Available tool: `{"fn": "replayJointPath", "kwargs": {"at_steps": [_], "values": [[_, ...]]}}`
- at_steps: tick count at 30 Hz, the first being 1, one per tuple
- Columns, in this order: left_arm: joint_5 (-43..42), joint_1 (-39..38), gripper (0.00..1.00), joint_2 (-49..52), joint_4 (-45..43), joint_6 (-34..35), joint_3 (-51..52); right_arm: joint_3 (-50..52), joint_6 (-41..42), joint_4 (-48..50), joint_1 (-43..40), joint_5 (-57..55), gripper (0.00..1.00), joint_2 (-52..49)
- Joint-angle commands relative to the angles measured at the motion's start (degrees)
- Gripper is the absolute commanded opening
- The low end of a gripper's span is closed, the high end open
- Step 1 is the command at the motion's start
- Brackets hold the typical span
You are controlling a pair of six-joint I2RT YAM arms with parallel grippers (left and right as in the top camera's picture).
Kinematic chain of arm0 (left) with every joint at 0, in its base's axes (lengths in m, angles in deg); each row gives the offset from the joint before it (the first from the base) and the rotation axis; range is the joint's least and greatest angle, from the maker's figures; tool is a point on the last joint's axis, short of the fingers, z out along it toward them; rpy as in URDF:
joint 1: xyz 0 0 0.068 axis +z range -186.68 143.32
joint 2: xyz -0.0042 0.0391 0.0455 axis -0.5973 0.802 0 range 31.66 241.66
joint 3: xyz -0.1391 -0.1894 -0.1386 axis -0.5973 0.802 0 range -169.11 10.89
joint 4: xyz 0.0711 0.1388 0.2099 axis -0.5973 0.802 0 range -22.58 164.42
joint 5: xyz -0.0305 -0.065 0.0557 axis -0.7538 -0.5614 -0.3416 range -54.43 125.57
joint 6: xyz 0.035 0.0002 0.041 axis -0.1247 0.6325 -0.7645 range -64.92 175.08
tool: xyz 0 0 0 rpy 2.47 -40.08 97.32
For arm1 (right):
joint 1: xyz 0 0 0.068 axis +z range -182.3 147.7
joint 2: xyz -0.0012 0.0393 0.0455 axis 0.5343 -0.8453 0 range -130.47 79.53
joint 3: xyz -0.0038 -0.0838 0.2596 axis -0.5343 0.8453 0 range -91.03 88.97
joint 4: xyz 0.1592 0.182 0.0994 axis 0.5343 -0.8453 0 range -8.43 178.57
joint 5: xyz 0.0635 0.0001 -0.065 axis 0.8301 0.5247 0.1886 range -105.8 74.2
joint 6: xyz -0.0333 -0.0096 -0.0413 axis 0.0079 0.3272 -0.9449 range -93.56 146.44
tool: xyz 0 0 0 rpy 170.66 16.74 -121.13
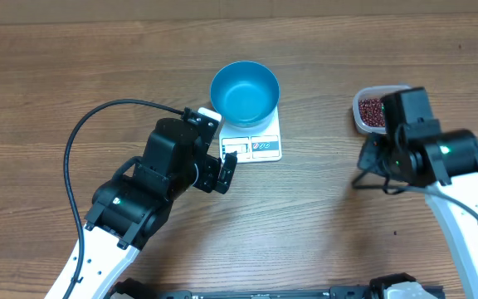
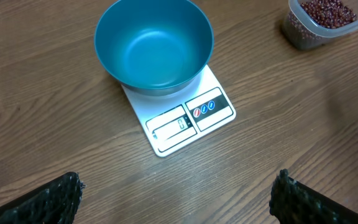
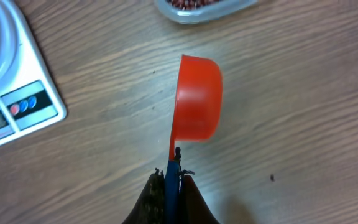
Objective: Scoop item into bowl and weigh 150g on scale
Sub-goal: 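Move the right gripper with the scoop toward the bean tub, then lower the red scoop into the beans with the right gripper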
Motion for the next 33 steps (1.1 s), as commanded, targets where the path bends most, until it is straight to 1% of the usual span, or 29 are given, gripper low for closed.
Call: {"fn": "replayJointPath", "kwargs": {"at_steps": [1, 6, 15, 20, 23, 30, 33], "values": [[0.61, 0.39, 1.00, -0.04, -0.13, -0.44, 0.39, -1.68, -1.09, 2.10, 0.26, -4.33, 0.04, -1.33], [0.61, 0.39, 1.00, -0.04, -0.13, -0.44, 0.39, -1.68, -8.41, 7.63, 0.26, -6.69, 0.04, -1.70], [0.61, 0.39, 1.00, -0.04, -0.13, -0.46, 0.39, -1.53, -16.63, 14.21, 0.26, -17.29, 0.04, -2.16], [0.61, 0.39, 0.99, -0.04, -0.13, -0.44, 0.39, -1.49, -23.32, 16.57, -0.07, -18.75, 0.04, -3.50], [0.61, 0.39, 1.00, -0.04, -0.13, -0.44, 0.39, -1.44, -24.87, 17.35, -1.40, -18.80, 0.04, -4.83], [0.61, 0.39, 1.00, -0.04, -0.13, -0.46, 0.39, -1.44, -25.05, 18.47, -6.40, -17.86, 0.04, -8.37], [0.61, 0.39, 0.99, -0.04, -0.13, -0.44, 0.39, -1.44, -26.40, 19.10, -8.70, -14.49, 0.04, -9.07]]}}
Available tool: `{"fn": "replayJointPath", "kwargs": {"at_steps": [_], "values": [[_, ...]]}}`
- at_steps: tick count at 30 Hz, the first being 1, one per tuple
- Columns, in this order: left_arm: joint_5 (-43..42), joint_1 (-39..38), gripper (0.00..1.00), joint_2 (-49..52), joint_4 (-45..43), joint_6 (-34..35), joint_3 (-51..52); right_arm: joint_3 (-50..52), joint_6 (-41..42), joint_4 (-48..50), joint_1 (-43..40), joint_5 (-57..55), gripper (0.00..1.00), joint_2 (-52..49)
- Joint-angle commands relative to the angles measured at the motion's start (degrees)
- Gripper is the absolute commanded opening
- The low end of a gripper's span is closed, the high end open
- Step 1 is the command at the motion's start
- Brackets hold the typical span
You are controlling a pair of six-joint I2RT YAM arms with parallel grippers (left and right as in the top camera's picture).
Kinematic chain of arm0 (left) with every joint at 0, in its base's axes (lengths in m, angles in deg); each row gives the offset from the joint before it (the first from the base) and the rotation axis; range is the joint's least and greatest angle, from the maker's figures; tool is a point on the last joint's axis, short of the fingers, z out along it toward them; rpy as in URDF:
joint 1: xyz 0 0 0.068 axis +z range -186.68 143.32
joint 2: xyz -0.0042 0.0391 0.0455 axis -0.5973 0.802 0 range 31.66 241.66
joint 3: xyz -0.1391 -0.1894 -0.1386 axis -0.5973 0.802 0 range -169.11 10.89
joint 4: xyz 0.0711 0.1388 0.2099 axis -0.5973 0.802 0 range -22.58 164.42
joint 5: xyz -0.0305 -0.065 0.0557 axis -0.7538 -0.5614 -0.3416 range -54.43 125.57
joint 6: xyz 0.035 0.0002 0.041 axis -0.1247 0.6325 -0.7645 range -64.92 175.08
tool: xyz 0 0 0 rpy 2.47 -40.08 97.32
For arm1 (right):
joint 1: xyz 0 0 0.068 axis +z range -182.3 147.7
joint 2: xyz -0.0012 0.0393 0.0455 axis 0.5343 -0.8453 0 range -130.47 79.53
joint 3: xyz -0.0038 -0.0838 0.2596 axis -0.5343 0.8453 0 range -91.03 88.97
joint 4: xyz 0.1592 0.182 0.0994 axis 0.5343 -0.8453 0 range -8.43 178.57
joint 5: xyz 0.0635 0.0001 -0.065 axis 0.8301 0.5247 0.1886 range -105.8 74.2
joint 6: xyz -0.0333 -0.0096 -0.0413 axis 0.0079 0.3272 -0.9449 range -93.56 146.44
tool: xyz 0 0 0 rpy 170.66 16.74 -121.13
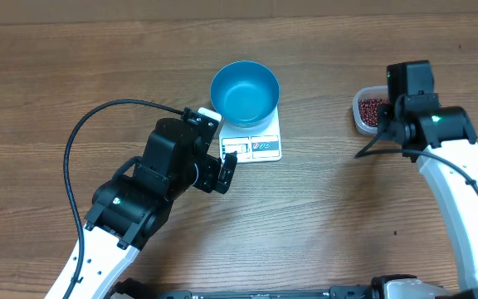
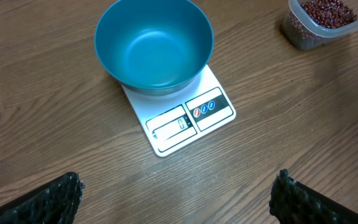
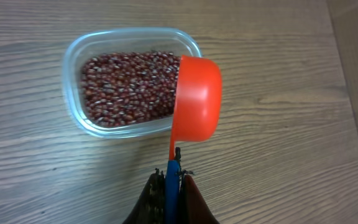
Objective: Scoop item into bowl and weigh 150g on scale
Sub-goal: 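Lower the red scoop into the beans with the right gripper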
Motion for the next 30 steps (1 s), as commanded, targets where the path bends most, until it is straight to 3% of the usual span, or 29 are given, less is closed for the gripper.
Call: {"fn": "replayJointPath", "kwargs": {"at_steps": [1, 12, 30], "values": [[0.59, 0.39, 0.99, -0.04, -0.13, -0.44, 0.39, -1.44, -2.84, 1.25, -3.10, 4.92, 0.04, -0.68], [0.59, 0.42, 1.00, -0.04, -0.13, -0.44, 0.39, -1.44, -5.03, 2.95, -9.22, 15.72, 0.04, -1.42], [0.59, 0.39, 1.00, -0.04, -0.13, -0.46, 0.39, -1.38, -6.32, 5.14, -9.42, 15.17, 0.04, -8.26]]}}
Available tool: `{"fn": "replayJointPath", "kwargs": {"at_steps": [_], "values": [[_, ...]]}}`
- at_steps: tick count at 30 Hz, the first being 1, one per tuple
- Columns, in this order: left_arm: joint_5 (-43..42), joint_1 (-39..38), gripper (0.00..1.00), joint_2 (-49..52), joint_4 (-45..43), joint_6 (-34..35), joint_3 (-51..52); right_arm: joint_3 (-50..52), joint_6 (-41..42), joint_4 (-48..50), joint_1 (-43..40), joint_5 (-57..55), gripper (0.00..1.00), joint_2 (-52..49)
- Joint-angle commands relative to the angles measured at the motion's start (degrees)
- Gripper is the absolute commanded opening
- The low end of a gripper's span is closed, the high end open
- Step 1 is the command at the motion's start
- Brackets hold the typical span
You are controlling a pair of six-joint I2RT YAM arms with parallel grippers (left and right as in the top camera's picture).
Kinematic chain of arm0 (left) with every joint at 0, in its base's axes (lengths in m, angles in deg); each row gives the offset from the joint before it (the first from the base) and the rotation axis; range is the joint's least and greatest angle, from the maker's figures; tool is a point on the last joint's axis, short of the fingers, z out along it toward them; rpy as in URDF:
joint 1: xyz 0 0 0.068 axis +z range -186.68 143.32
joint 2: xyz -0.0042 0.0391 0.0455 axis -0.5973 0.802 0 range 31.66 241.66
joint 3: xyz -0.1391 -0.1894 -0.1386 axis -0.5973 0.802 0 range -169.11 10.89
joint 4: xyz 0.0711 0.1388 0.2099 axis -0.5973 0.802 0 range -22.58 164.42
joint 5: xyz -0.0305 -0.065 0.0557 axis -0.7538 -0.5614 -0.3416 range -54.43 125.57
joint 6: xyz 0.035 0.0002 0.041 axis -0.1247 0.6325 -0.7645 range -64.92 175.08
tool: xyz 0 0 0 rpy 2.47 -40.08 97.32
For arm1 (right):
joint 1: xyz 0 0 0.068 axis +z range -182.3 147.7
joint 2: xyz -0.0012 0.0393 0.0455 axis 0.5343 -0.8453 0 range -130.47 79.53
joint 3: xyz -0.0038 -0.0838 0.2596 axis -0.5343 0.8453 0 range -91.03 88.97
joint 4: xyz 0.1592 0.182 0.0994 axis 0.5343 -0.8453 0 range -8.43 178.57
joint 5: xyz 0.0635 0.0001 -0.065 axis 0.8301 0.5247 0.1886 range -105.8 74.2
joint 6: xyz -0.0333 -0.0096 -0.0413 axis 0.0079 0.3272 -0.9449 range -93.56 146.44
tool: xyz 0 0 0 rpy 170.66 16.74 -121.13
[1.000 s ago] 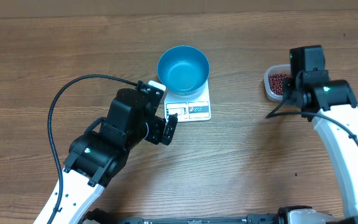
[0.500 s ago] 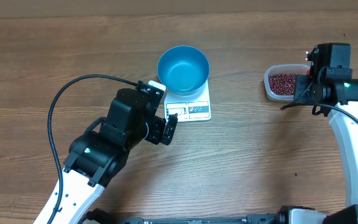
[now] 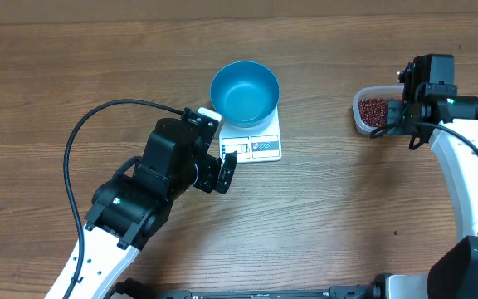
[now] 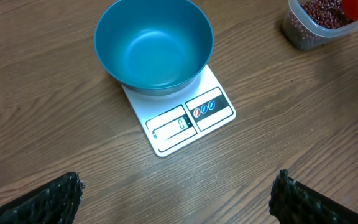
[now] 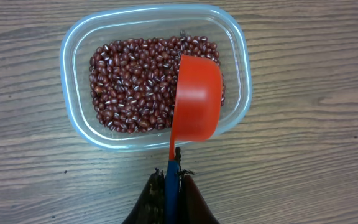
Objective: Scoop item into bowl and weigh 150g on scale
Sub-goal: 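Lower the red scoop into the beans with the right gripper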
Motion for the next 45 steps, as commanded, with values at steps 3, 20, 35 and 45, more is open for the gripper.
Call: {"fn": "replayJointPath", "kwargs": {"at_steps": [3, 20, 35, 45], "values": [[0.59, 0.39, 1.00, -0.04, -0.13, -0.46, 0.39, -1.27, -0.26, 0.79, -0.33, -2.19, 0.04, -0.94], [0.59, 0.39, 1.00, -0.04, -0.13, -0.44, 0.39, -0.37, -0.76, 2.29, -0.48, -2.93, 0.04, -6.34], [0.59, 0.39, 0.99, -0.04, -0.13, -0.46, 0.39, -0.37, -1.55, 2.10, -3.23, 6.99, 0.04, -8.09], [0.59, 0.39, 1.00, -0.04, -0.13, -0.46, 0.39, -0.37, -3.34, 1.29, -9.66, 20.11, 0.04, -8.50]]}}
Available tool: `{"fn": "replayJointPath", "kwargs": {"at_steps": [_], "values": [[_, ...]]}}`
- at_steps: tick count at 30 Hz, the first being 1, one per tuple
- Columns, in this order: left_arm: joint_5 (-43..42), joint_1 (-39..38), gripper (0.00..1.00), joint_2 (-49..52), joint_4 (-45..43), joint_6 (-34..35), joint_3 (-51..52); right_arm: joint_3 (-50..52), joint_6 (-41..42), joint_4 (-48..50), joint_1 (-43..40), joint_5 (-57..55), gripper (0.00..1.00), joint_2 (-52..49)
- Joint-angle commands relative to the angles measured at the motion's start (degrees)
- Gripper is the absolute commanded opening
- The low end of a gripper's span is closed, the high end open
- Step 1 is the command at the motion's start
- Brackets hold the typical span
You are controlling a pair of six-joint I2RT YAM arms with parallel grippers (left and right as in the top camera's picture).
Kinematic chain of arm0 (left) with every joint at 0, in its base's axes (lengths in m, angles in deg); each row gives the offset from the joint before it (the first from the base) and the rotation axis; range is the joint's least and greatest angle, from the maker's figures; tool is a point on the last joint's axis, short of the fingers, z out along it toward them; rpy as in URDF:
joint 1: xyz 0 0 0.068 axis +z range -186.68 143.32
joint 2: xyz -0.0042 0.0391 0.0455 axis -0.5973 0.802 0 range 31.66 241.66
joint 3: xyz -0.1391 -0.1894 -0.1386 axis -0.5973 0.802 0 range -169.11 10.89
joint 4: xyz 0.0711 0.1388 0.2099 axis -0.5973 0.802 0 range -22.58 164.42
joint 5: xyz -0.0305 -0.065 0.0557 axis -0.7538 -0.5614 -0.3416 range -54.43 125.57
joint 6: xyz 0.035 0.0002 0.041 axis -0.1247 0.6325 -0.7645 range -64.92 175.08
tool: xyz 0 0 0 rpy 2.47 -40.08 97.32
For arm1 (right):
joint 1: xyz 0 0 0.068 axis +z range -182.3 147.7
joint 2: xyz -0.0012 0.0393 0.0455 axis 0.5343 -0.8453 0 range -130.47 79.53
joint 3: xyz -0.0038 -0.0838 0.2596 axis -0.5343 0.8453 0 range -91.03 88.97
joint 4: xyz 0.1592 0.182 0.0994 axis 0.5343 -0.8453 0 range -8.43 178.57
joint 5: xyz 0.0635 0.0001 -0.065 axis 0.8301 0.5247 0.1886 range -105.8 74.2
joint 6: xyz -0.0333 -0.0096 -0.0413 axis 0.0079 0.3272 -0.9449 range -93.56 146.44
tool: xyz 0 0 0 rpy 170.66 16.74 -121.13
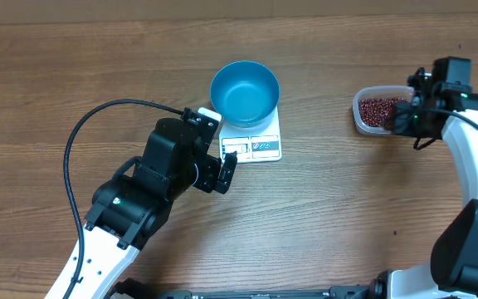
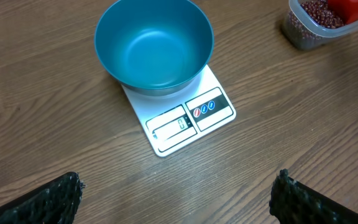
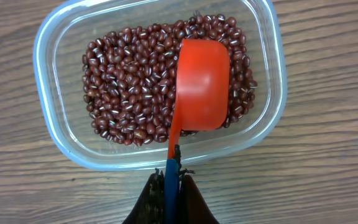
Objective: Scoop item into bowl and weigh 150g on scale
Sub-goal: 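Lower the red scoop into the beans with the right gripper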
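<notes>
An empty blue bowl stands on the white scale mid-table; both also show in the left wrist view, bowl and scale. At the right a clear tub of red beans holds the cup of an orange scoop, turned on its side with its back showing, down among the beans. My right gripper is shut on the scoop's blue handle, just outside the tub's near rim. My left gripper hangs open, wide apart, over bare wood in front of the scale.
The bean tub sits near the table's right side, about a bowl's width right of the scale. A black cable loops over the wood left of the left arm. Bare wooden tabletop lies between the two arms.
My right gripper has come closer to the tub with the scoop; the tub looks larger and the scoop's cup now sits among the beans rather than over them. The left arm is unchanged.
First my right gripper held the orange scoop over bare wood, between the scale and the tub. Then the scoop was at the tub's right edge, then over the beans, and now down in them. The left gripper stayed open in front of the scale throughout; the bowl stayed empty.
</notes>
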Motion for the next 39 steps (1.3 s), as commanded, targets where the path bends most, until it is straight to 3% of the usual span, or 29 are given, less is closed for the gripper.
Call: {"fn": "replayJointPath", "kwargs": {"at_steps": [1, 27, 39], "values": [[0.59, 0.39, 1.00, -0.04, -0.13, -0.44, 0.39, -0.35, -1.55, -1.03, -1.73, 7.48, 0.04, -1.73], [0.59, 0.39, 1.00, -0.04, -0.13, -0.46, 0.39, -0.33, -4.02, -1.75, -2.16, 15.28, 0.04, -2.29], [0.59, 0.39, 0.99, -0.04, -0.13, -0.46, 0.39, -0.35, -2.73, -2.80, -6.47, 22.99, 0.04, -6.43]]}}
